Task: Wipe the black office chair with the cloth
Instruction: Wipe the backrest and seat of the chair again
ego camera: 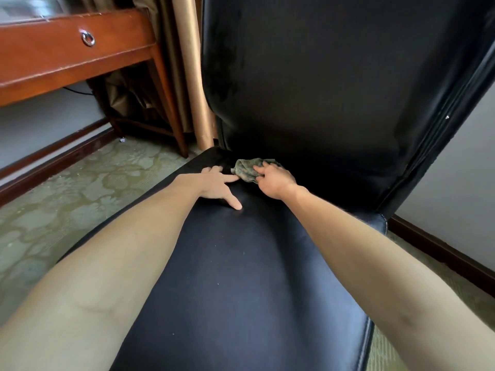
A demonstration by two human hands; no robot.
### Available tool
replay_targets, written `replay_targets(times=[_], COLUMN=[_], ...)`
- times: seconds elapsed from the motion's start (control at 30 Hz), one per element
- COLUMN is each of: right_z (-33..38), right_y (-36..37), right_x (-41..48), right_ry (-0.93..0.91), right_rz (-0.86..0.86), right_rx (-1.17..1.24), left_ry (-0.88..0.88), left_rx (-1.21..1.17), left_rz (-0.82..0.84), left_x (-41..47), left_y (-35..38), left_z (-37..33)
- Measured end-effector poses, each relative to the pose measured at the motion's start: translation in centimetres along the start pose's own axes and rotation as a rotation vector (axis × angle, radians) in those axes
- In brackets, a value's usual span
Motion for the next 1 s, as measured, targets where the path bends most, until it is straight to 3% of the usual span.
replay_targets(times=[0.43,0.6,0.8,1.0], right_z=[2.2,1.7,2.7,6.0], right_y=[1.0,1.0,0.9,0.5], right_x=[1.2,2.5,4.3,6.6], right_ry=[0.062,0.124,0.134,0.115], right_rz=[-0.015,-0.003,-0.024,0.001], right_rx=[-0.040,-0.008,0.063,0.013], left_ry=[0.000,0.064,0.127,0.166], left_rx=[0.043,0.058,0.054,0.092], left_rz=[-0.033,-0.035,0.078,0.047], left_x=[-2.1,-2.9,-0.6,-0.8], left_y=[-1.3,-1.2,-2.9,-4.0], left_z=[4.4,3.8,5.9,6.9])
Point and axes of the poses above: each hand's wrist, its own x-axis towards the middle knuckle, its own y-axis out of the palm, z = x × y, the point moved 10 cm from there along x, towards the middle knuckle, and after that the axes turned 4 degrees about -x, right-handed, at the moved point
